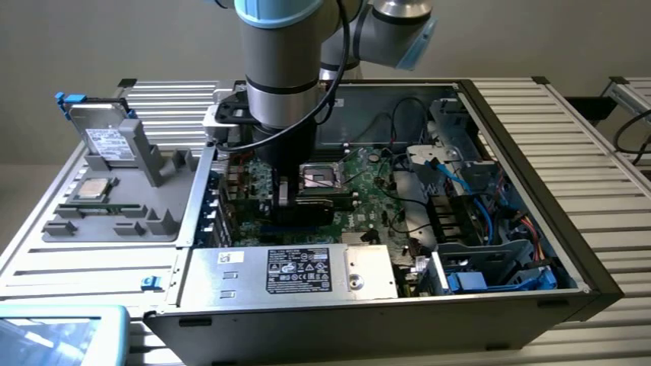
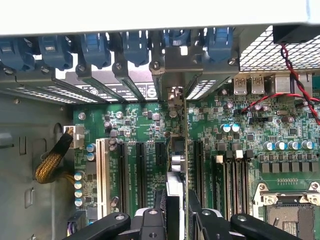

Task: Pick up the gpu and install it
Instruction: 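Insert the gpu into the slot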

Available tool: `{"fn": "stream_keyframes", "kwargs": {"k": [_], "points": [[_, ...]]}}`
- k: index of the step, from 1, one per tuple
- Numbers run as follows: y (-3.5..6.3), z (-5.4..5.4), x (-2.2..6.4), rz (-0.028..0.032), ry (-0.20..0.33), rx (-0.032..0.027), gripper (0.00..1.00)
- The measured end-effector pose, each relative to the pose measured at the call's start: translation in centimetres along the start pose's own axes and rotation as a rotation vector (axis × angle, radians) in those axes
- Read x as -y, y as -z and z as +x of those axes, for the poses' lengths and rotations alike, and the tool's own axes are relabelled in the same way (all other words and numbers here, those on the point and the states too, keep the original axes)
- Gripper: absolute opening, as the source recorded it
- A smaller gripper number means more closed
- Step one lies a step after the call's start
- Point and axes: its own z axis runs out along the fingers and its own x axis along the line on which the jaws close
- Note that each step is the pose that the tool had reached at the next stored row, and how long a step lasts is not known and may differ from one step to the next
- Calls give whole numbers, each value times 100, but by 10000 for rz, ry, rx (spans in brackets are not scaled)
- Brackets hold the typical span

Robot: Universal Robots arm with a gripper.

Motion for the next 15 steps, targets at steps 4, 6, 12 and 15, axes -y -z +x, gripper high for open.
{"fn": "stream_keyframes", "kwargs": {"k": [4, 6, 12, 15], "points": [[-1, -2, -1, 1, 0, 2, 28], [-1, -2, -1, 0, 0, 1, 28], [0, -8, -1, 1, -1, -24, 28], [-1, -25, -2, 3, -1, -22, 28]]}}
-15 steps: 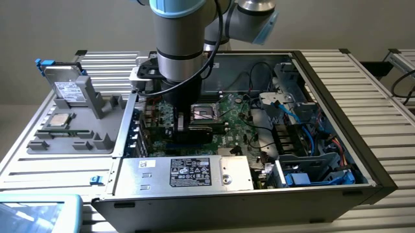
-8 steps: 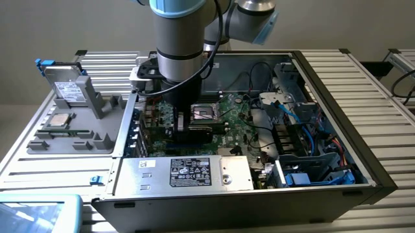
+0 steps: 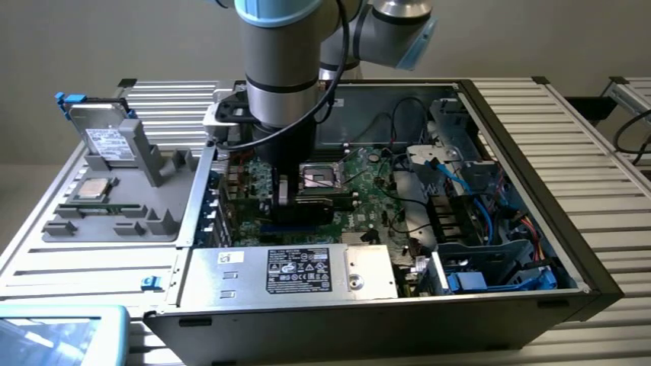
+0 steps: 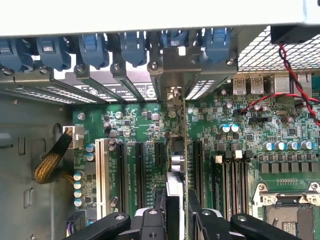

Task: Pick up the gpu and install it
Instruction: 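Insert the gpu into the slot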

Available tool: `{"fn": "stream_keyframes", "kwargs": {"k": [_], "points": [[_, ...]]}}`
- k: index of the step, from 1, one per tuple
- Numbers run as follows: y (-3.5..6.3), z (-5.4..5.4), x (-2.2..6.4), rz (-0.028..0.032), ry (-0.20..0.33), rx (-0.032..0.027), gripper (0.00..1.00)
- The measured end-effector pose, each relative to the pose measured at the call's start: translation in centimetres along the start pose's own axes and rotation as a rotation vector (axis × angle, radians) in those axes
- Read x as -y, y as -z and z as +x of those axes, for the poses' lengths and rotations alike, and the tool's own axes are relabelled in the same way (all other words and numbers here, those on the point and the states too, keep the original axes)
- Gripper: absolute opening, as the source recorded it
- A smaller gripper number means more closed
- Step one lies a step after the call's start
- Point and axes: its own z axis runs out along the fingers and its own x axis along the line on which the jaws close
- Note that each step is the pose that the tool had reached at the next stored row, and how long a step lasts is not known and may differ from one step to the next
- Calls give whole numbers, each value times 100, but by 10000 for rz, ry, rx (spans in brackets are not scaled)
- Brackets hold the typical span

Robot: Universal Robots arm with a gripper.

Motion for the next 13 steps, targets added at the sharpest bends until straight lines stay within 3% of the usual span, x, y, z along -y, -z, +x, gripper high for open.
{"fn": "stream_keyframes", "kwargs": {"k": [13], "points": [[-22, -12, -8, 0, 1, -5, 28]]}}
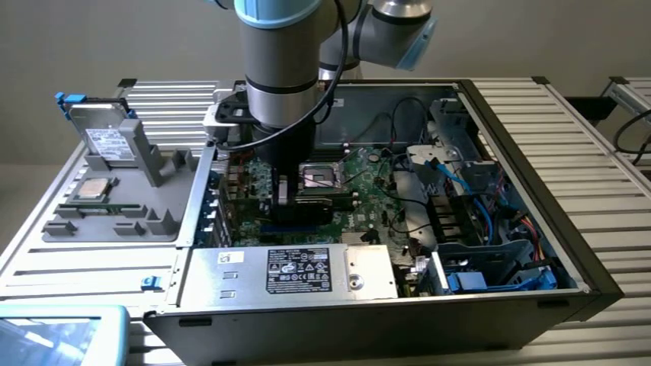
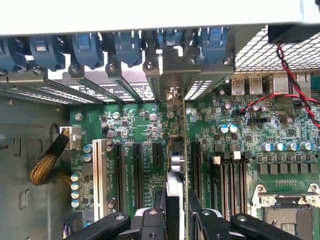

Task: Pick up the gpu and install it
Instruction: 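Insert the gpu into the slot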

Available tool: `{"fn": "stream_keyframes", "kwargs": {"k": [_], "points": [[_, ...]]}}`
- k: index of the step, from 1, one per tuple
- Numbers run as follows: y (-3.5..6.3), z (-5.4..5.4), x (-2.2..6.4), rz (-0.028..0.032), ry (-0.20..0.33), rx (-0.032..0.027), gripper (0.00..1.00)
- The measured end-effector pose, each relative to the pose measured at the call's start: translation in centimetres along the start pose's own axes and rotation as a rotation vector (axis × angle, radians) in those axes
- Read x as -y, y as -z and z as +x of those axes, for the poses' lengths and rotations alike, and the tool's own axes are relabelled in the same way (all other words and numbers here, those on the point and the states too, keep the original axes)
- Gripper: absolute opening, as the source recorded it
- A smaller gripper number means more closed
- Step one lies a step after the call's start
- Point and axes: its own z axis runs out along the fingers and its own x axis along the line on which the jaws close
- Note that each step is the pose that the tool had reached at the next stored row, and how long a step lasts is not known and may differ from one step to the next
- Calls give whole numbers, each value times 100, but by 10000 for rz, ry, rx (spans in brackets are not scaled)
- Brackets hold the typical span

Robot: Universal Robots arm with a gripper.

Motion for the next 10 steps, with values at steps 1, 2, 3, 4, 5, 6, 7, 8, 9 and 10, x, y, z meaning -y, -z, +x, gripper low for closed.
{"fn": "stream_keyframes", "kwargs": {"k": [1, 2, 3, 4, 5, 6, 7, 8, 9, 10], "points": [[-2, -1, 0, 1, 0, 1, 28], [-2, 0, -1, 0, -1, 1, 28], [-2, -1, 0, 1, 0, 2, 28], [-2, -1, 0, 0, 0, 1, 28], [-3, -1, 0, 0, 0, 1, 28], [-3, 0, -1, 0, 1, 1, 28], [-5, 2, 0, 2, 3, 4, 28], [-5, 3, 0, 2, 5, 4, 28], [-5, 3, 0, 2, 7, 4, 28], [-5, 4, 0, 1, 7, 3, 28]]}}
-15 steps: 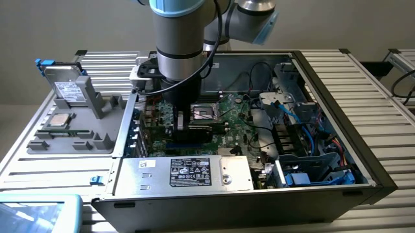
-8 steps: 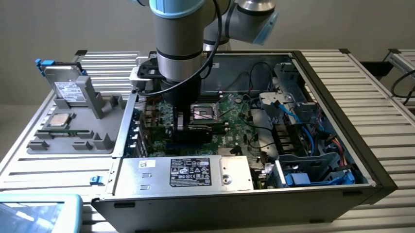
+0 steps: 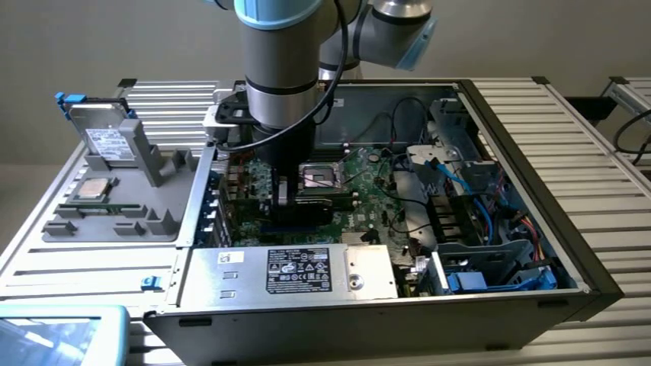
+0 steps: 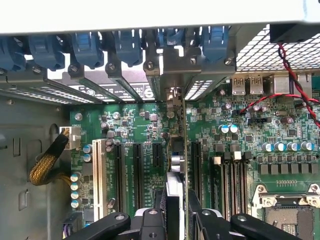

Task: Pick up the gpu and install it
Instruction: 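Insert the gpu into the slot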

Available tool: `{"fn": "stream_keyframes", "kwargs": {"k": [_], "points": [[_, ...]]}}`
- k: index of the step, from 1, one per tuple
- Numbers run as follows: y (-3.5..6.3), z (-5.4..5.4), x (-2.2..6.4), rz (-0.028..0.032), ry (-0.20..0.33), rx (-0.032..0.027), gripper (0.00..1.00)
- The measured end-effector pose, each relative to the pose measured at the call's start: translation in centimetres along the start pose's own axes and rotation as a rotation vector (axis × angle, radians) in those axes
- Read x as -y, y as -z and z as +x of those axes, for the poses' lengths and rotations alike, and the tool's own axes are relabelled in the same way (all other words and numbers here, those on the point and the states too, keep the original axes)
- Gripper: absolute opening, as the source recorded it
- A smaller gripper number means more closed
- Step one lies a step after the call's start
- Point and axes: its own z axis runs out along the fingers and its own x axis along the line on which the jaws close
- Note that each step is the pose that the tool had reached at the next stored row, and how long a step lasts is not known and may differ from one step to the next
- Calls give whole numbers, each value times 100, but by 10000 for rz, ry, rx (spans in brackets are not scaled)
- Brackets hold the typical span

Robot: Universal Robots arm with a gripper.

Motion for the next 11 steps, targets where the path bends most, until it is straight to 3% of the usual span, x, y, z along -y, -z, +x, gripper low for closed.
{"fn": "stream_keyframes", "kwargs": {"k": [11], "points": [[0, 17, 1, -3, 11, 43, 28]]}}
